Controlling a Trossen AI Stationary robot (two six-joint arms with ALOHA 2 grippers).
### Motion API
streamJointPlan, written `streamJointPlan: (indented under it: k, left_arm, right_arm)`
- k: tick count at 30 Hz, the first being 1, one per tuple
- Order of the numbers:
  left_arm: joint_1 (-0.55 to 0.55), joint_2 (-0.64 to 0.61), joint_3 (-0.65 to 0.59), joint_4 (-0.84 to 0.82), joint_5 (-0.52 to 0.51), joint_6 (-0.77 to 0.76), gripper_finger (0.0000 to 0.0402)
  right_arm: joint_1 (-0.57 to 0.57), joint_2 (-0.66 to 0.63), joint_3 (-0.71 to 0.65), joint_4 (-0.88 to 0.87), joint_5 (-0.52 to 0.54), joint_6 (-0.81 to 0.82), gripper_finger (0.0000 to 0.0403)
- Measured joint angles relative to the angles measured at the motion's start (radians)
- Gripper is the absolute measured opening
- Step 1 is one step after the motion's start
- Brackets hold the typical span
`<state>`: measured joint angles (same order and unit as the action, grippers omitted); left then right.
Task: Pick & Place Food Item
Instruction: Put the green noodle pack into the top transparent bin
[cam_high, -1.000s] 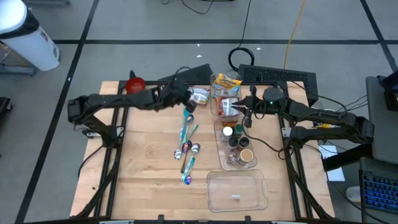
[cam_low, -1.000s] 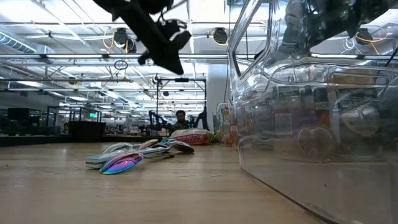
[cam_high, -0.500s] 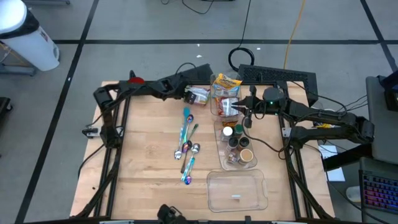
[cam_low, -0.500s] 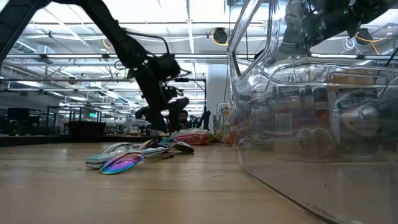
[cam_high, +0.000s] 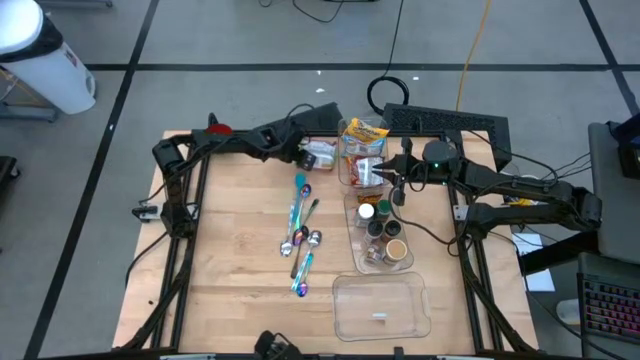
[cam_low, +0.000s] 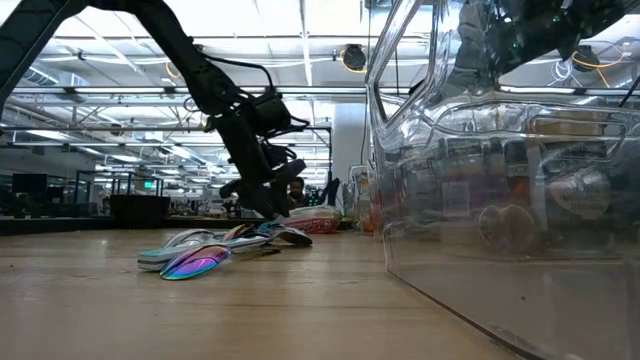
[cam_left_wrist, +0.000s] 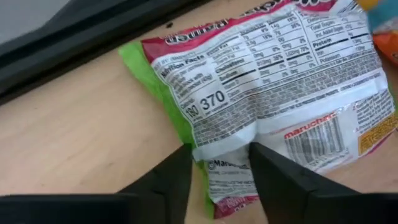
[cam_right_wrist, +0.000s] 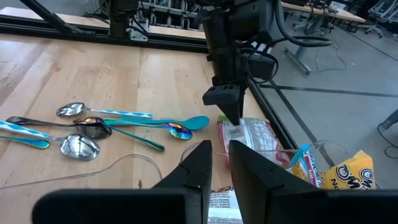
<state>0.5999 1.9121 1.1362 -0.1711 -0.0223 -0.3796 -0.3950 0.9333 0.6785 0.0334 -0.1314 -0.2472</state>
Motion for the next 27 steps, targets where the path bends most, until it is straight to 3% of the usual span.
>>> streamJointPlan:
  k: [10, 17, 27]
  left_arm:
    - [0.002, 0.000, 0.000, -0.034, -0.042, 0.039, 0.0009]
    - [-0.001, -0.034, -0.001, -0.081, -0.097, 0.094, 0.0004]
    - [-0.124, -0.256, -0.001, -0.149, -0.320, 0.229, 0.0003]
  right_arm:
    - [0.000, 0.000, 0.000, 0.000, 0.000, 0.000, 0.0045]
    - [0.000, 0.000, 0.000, 0.000, 0.000, 0.000, 0.0045]
    - [0.000, 0.000, 0.000, 0.001, 0.000, 0.001, 0.0045]
